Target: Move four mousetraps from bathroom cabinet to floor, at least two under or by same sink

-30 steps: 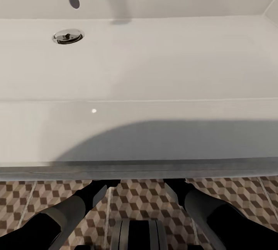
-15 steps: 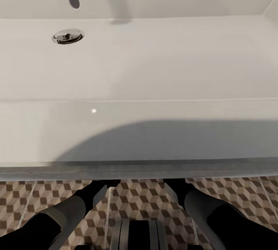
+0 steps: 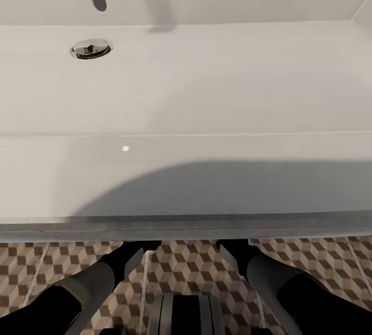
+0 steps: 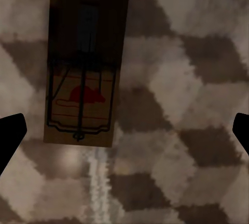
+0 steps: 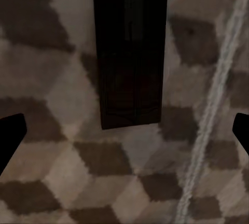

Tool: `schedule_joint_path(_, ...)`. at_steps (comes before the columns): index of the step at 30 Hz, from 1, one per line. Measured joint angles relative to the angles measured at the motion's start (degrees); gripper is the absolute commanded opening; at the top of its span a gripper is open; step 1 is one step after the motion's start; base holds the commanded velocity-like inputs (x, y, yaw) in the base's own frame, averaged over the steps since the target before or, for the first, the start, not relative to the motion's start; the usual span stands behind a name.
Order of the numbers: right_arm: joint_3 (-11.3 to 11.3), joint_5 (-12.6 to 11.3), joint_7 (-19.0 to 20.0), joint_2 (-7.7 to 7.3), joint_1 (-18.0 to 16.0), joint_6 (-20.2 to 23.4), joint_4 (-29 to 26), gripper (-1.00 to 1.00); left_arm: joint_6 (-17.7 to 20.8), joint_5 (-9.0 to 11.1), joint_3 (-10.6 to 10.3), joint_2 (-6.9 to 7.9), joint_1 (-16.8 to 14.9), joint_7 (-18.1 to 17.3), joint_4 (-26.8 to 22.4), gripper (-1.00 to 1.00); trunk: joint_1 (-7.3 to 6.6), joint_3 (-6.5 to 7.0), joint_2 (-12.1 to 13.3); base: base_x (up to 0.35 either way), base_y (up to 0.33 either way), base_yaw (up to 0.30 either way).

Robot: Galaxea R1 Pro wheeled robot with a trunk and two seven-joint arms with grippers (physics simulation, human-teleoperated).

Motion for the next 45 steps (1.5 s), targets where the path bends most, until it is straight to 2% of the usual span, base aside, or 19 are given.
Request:
schedule_joint_path(27,-0.3,0.0,0.0,0.04,0.0,-0.5,0.0,1.0,-0.1,0.0,0.0,0.01,0.0,0.0,0.0,1.0,0.0,0.0,0.0,0.0,0.0,0.0)
schedule_joint_path(45,-0.1,0.3,0.1,0.23,-0.2,-7.1,0.4,1.0,-0.4,0.1,0.0,0.08,0.0,-0.1,-1.8,1.0,0.0,0.0,0.0,0.0,0.0,0.0)
